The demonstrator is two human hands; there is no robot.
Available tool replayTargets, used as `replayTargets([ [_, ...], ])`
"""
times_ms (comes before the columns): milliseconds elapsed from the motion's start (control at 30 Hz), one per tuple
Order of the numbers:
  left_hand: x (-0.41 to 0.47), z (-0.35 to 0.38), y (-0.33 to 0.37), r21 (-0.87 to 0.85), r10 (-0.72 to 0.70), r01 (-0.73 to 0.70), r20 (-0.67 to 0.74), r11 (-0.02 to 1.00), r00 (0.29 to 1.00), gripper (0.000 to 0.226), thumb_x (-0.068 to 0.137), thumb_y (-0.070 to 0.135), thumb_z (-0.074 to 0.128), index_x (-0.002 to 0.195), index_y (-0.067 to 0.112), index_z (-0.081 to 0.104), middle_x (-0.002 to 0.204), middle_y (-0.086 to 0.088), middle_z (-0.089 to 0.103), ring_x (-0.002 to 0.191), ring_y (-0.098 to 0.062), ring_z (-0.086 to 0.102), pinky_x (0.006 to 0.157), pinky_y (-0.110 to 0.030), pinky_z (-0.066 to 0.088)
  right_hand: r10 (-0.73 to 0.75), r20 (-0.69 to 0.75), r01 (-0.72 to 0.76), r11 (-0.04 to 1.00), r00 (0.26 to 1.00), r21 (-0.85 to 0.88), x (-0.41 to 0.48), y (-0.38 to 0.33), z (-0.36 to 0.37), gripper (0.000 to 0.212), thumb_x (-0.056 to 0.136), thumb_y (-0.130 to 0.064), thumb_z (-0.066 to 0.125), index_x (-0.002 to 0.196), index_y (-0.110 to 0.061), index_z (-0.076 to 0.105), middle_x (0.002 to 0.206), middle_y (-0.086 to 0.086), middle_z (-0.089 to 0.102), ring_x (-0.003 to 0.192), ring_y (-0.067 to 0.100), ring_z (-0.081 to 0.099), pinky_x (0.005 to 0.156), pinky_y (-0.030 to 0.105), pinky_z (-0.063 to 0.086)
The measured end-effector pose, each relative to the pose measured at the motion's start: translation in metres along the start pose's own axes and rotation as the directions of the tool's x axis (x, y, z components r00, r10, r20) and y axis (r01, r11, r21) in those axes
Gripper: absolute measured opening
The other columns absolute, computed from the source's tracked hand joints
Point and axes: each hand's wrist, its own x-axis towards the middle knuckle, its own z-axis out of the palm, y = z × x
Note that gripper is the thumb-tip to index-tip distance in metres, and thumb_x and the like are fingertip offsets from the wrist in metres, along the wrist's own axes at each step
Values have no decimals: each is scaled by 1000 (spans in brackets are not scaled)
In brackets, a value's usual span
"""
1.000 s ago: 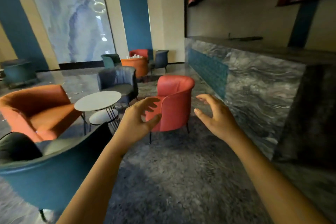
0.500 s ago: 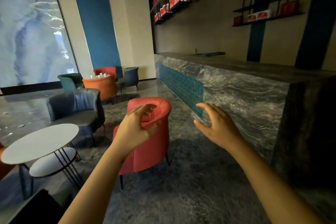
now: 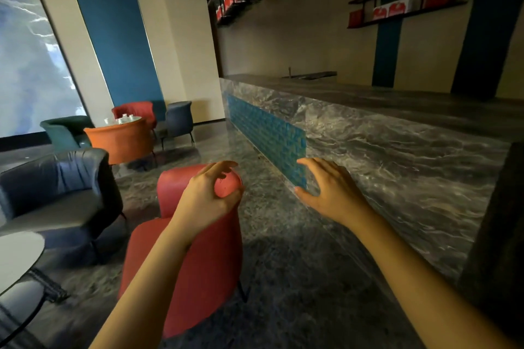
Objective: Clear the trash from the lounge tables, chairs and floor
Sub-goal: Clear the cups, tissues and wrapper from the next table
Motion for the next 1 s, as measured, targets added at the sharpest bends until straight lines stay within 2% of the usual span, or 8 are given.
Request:
replayTargets([
  [100, 76, 32, -29, 17, -8, 8, -16, 1000, 1000, 43, 76, 22, 74, 117, 18, 59, 107, 7, 59, 94, -11, 57, 81, -24, 41, -19, 21, 19, 1000, 1000, -10, 74, 52, 19, 55, 86, -41, 58, 134, -18, 43, 134, -1, 48, 121, 22, 46, 98, 37, 38],
  [233, 154, 81, -83, 39, -49, 49, -12, 998, 999, 44, 78, 27, 71, 119, 16, 58, 107, 6, 58, 98, -15, 57, 83, -29, 44, -8, 45, 7, 1000, 999, 19, 158, 114, 66, 55, 87, -42, 57, 134, -18, 43, 134, 1, 49, 121, 22, 46, 99, 37, 37],
  [400, 234, 165, -182, 49, -154, 153, 7, 987, 988, 48, 79, 28, 71, 122, 14, 57, 119, -6, 61, 108, -22, 58, 89, -32, 45, 28, 167, -42, 996, 986, 82, 245, 200, 164, 61, 90, -47, 49, 143, -20, 32, 147, -1, 36, 132, 17, 36, 107, 35, 32],
  [533, 307, 240, -273, 24, -221, 220, 29, 975, 975, 49, 81, 27, 70, 126, 14, 55, 124, -6, 60, 114, -19, 56, 90, -24, 39, 52, 261, -84, 990, 964, 116, 328, 270, 249, 64, 91, -49, 47, 145, -22, 27, 151, -1, 30, 136, 15, 31, 110, 33, 29],
  [633, 380, 284, -338, 32, -282, 281, 75, 959, 956, 51, 81, 29, 70, 127, 14, 54, 128, -6, 57, 116, -20, 55, 92, -23, 39, 82, 348, -128, 986, 934, 110, 409, 319, 299, 65, 92, -49, 46, 146, -23, 23, 152, -2, 28, 136, 16, 31, 110, 30, 28],
  [733, 463, 314, -397, 73, -345, 338, 115, 938, 932, 54, 82, 29, 69, 131, 14, 52, 132, -9, 54, 120, -23, 53, 98, -29, 40, 102, 417, -154, 984, 903, 92, 497, 363, 338, 65, 92, -49, 46, 147, -24, 20, 152, -1, 27, 136, 18, 32, 107, 29, 28],
  [900, 575, 356, -485, 90, -429, 419, 169, 903, 887, 52, 83, 28, 68, 131, 14, 51, 129, -12, 57, 118, -24, 54, 95, -30, 41, 121, 440, -198, 971, 890, 133, 623, 426, 401, 64, 92, -47, 47, 147, -22, 23, 152, 0, 29, 135, 19, 34, 105, 29, 31],
  [1000, 629, 383, -543, 103, -479, 468, 167, 878, 862, 53, 84, 30, 67, 132, 16, 50, 129, -11, 57, 121, -22, 52, 93, -26, 40, 116, 433, -204, 965, 894, 164, 694, 461, 451, 64, 92, -46, 48, 147, -22, 23, 152, 1, 29, 135, 20, 33, 106, 31, 31],
])
